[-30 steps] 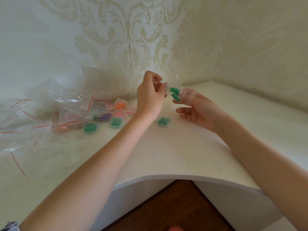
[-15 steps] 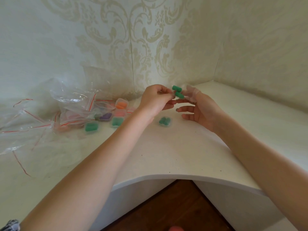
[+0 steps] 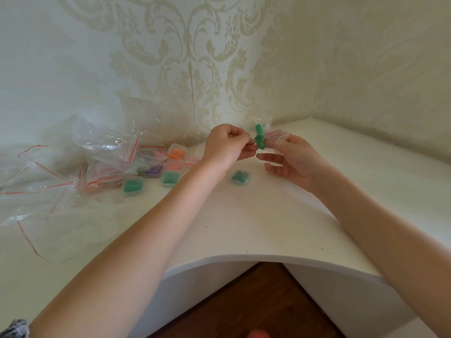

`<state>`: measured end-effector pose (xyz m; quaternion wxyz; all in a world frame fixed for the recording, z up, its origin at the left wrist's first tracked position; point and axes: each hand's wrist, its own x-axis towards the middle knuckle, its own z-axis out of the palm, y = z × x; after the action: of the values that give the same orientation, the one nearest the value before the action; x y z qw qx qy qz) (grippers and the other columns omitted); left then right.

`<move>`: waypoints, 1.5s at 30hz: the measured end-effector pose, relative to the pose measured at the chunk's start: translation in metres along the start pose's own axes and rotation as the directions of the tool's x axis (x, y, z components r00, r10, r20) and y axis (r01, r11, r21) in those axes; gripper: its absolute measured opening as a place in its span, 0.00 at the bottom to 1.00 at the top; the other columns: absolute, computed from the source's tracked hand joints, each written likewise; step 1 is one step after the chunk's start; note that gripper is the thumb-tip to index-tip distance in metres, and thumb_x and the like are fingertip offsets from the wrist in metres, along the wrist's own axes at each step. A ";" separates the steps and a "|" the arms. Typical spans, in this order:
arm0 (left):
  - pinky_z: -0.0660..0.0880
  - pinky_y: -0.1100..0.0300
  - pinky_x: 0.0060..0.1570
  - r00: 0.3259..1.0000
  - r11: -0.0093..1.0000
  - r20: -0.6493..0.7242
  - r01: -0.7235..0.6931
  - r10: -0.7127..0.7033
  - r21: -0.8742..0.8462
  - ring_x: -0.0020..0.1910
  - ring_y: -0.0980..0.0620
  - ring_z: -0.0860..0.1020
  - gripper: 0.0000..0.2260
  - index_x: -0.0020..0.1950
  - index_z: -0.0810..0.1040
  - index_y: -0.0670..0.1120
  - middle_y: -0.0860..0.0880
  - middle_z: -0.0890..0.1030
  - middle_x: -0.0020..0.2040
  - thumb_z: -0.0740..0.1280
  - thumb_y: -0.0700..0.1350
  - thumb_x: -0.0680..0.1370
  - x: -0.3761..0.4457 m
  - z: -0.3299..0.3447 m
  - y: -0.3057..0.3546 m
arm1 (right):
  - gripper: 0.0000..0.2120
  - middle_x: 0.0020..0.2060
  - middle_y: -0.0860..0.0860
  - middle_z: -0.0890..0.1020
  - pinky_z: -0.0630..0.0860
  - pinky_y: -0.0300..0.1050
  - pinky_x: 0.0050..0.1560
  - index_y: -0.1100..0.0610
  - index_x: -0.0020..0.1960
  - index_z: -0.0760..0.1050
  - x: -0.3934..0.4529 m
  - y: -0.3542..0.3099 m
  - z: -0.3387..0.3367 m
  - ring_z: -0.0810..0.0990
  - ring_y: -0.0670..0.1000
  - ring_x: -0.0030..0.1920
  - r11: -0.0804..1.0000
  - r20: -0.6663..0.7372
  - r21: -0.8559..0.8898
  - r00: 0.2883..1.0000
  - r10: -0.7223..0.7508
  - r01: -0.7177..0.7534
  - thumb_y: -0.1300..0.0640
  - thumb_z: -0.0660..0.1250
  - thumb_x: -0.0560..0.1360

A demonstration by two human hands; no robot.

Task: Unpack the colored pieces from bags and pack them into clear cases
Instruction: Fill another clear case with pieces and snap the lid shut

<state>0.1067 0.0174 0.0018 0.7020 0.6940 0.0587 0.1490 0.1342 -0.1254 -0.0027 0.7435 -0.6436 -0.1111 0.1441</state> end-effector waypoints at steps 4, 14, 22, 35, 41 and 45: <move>0.81 0.59 0.38 0.999 0.998 -0.014 -0.046 0.046 0.038 0.33 0.52 0.82 0.03 0.47 0.74 0.38 0.43 0.81 0.39 0.62 0.32 0.76 0.001 -0.002 0.000 | 0.08 0.51 0.50 0.82 0.77 0.40 0.34 0.52 0.56 0.77 0.001 0.002 0.001 0.82 0.49 0.40 0.995 0.019 -0.089 0.999 -0.042 0.044 0.54 0.61 0.80; 0.80 0.62 0.36 0.977 0.978 0.173 -0.148 0.122 0.147 0.33 0.53 0.80 0.04 0.46 0.74 0.39 0.43 0.80 0.40 0.62 0.32 0.76 -0.005 0.000 0.003 | 0.09 0.42 0.46 0.81 0.74 0.38 0.32 0.49 0.57 0.77 0.002 0.005 0.000 0.80 0.47 0.39 0.995 0.068 -0.082 0.996 -0.058 0.064 0.51 0.65 0.78; 0.82 0.56 0.41 0.972 0.985 0.231 -0.085 0.048 0.153 0.35 0.51 0.79 0.03 0.46 0.74 0.39 0.43 0.79 0.39 0.61 0.34 0.77 -0.007 0.002 0.001 | 0.07 0.35 0.46 0.80 0.74 0.37 0.34 0.55 0.55 0.78 0.003 0.006 -0.002 0.78 0.45 0.32 0.956 0.062 -0.222 0.981 -0.184 0.194 0.57 0.65 0.78; 0.82 0.49 0.41 0.996 0.981 0.071 -0.068 0.056 0.181 0.26 0.52 0.75 0.10 0.36 0.75 0.39 0.45 0.76 0.31 0.61 0.37 0.77 0.001 -0.004 0.000 | 0.04 0.44 0.49 0.83 0.73 0.38 0.24 0.57 0.50 0.76 0.000 0.000 -0.001 0.83 0.49 0.30 0.893 -0.041 -0.369 0.955 -0.293 0.258 0.59 0.63 0.79; 0.80 0.51 0.38 0.990 0.959 -0.069 -0.102 0.125 0.263 0.28 0.51 0.75 0.09 0.38 0.76 0.38 0.46 0.75 0.31 0.60 0.37 0.76 0.005 -0.006 -0.003 | 0.05 0.45 0.53 0.83 0.77 0.42 0.23 0.56 0.46 0.75 -0.005 -0.005 0.006 0.84 0.55 0.32 0.899 0.005 -0.354 0.962 -0.272 0.256 0.60 0.62 0.80; 0.80 0.50 0.39 0.991 0.963 -0.077 -0.088 0.111 0.256 0.28 0.50 0.74 0.09 0.37 0.75 0.39 0.45 0.75 0.31 0.60 0.38 0.76 0.007 -0.007 -0.005 | 0.08 0.45 0.54 0.83 0.77 0.48 0.24 0.53 0.43 0.74 -0.004 -0.002 0.007 0.84 0.56 0.31 0.834 -0.001 -0.463 0.940 -0.340 0.301 0.60 0.61 0.80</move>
<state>0.1124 0.0259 -0.0021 0.5965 0.7720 0.0740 0.2065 0.1281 -0.1204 0.0010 0.5890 -0.7775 -0.2169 -0.0397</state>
